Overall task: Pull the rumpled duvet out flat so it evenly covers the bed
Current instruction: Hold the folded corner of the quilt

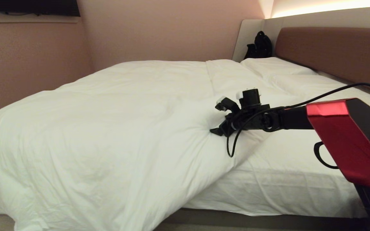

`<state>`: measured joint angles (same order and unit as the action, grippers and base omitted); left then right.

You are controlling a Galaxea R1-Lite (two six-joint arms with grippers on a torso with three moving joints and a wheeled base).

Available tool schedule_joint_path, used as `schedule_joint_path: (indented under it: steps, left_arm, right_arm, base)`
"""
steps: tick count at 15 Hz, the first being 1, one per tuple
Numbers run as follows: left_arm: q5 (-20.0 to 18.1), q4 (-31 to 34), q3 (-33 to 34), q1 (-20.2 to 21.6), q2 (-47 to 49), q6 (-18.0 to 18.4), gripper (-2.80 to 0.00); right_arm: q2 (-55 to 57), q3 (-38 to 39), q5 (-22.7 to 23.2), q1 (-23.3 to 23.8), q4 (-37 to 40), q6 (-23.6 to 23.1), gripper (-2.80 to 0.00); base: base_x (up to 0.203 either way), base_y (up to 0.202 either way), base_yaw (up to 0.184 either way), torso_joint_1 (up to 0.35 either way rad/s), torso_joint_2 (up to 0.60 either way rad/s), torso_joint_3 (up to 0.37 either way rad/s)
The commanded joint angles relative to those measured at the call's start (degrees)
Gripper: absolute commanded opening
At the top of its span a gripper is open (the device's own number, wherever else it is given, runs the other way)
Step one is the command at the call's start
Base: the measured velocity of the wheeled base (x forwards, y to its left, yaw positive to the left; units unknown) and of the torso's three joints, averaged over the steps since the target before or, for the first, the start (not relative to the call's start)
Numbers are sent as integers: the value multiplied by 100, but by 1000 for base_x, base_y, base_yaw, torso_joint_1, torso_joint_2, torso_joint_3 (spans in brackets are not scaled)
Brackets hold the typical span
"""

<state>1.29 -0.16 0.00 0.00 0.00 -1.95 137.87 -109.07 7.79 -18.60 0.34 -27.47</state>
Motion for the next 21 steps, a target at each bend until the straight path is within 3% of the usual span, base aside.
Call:
schedule_joint_path:
  steps: [1, 8, 9, 21]
  left_arm:
    - [3, -2, 0, 0, 0, -7, -280]
    - [3, -2, 0, 0, 0, -7, -280]
    - [3, -2, 0, 0, 0, -7, -280]
    - [3, -2, 0, 0, 0, -7, -280]
  right_arm:
    - [417, -9, -67, 23, -113, 58, 0]
    - [601, -18, -67, 102, -140, 260, 0]
    - [601, -18, -67, 111, -149, 287, -280]
    - [96, -9, -81, 111, -105, 771, -280]
  base:
    - [0, 0, 0, 0, 0, 0]
    - [0, 0, 0, 0, 0, 0]
    - [0, 0, 0, 0, 0, 0]
    - [0, 0, 0, 0, 0, 0]
